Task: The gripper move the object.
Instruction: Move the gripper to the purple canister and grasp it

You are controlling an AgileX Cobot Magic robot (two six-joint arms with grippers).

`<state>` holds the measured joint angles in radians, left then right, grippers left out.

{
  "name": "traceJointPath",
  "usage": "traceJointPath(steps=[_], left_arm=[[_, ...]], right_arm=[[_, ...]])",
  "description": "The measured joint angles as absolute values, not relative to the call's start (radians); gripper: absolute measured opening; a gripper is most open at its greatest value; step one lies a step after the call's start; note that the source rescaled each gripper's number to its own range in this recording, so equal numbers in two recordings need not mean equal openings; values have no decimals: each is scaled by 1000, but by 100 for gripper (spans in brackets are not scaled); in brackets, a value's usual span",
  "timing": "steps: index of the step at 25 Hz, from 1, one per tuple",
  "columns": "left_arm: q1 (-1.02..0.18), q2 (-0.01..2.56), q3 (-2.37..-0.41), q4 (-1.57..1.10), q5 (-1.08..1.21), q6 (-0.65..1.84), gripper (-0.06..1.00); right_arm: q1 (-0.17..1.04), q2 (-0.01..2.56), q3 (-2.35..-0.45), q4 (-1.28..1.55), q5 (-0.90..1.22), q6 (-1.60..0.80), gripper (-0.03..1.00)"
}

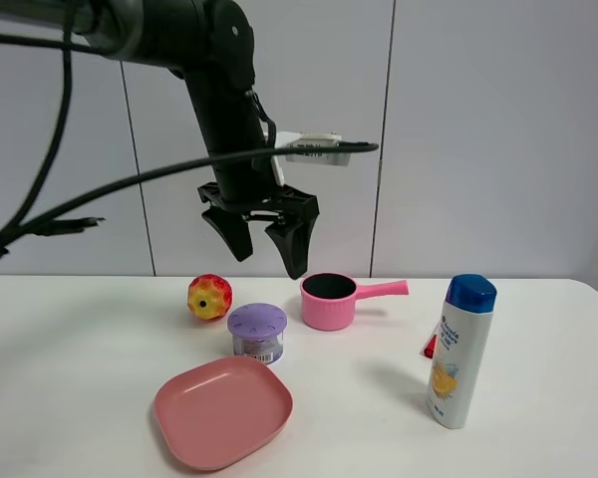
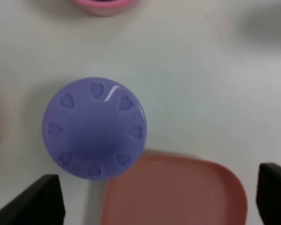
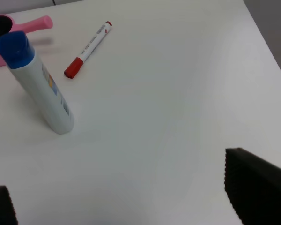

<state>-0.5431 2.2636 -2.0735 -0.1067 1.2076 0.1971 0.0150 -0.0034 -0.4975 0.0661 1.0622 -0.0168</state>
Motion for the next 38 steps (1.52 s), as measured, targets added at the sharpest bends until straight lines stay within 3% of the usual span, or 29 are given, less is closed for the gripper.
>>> traceJointPath(steps=[15,16,19,22,38], left_arm=[[-548,2357,-2101,-60,1151,281,39],[-548,2361,-2101,-60,1140,285,44],[-548,2381,-2101,-57,1120,302,82],[-548,2408,-2101,-53,1122,327,96],[-545,2452,-2101,17,1120,333,100]], right_arm=[[15,-3,-497,66,1062,-17,100],[15,-3,-497,66,1062,-17,100],[15,-3,-497,66,1062,-17,100],[15,-3,-497,66,1062,-17,100],[15,-3,-497,66,1062,-17,100]])
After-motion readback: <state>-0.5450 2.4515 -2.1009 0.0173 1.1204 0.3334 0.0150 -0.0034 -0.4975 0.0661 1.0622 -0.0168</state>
